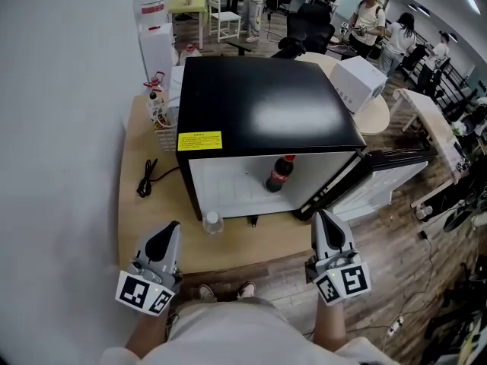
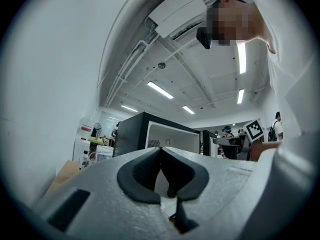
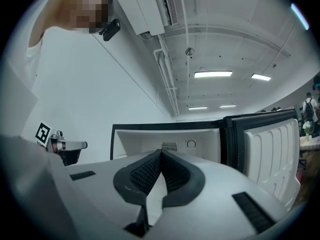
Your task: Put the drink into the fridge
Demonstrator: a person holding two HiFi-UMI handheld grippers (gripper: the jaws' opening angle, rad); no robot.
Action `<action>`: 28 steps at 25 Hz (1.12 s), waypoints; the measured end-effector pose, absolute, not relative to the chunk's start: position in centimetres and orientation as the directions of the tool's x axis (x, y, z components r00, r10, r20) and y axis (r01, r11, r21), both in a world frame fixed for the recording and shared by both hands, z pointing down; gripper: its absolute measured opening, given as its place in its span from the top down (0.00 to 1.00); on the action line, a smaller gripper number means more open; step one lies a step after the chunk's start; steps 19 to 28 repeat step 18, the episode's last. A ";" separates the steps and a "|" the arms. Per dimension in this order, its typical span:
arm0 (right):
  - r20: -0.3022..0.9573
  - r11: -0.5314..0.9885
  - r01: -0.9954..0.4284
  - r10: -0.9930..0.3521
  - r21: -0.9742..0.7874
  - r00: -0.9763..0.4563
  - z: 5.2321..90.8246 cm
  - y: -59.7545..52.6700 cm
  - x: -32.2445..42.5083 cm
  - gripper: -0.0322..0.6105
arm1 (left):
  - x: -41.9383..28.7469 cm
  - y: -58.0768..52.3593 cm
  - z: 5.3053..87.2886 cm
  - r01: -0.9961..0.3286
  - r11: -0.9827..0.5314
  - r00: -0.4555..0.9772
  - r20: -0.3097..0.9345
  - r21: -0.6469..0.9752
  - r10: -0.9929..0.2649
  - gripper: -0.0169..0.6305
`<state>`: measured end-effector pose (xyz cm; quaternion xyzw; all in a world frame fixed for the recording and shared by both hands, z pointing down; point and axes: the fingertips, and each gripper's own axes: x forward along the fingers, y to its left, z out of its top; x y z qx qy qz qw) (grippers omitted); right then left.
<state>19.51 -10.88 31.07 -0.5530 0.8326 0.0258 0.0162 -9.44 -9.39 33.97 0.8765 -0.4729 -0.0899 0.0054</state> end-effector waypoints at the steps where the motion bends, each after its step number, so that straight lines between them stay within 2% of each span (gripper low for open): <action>1: -0.056 0.382 -0.924 -0.922 0.023 -0.383 31.2 -10.7 19.4 0.95 | -9.5 -9.3 34.0 -0.827 -0.554 0.538 -0.155 0.091 -0.829 0.95; 28: -0.058 0.337 -0.941 -0.939 0.027 -0.338 31.8 -9.6 17.4 0.95 | -11.5 -8.3 34.7 -0.809 -0.578 0.560 -0.161 0.108 -0.813 0.95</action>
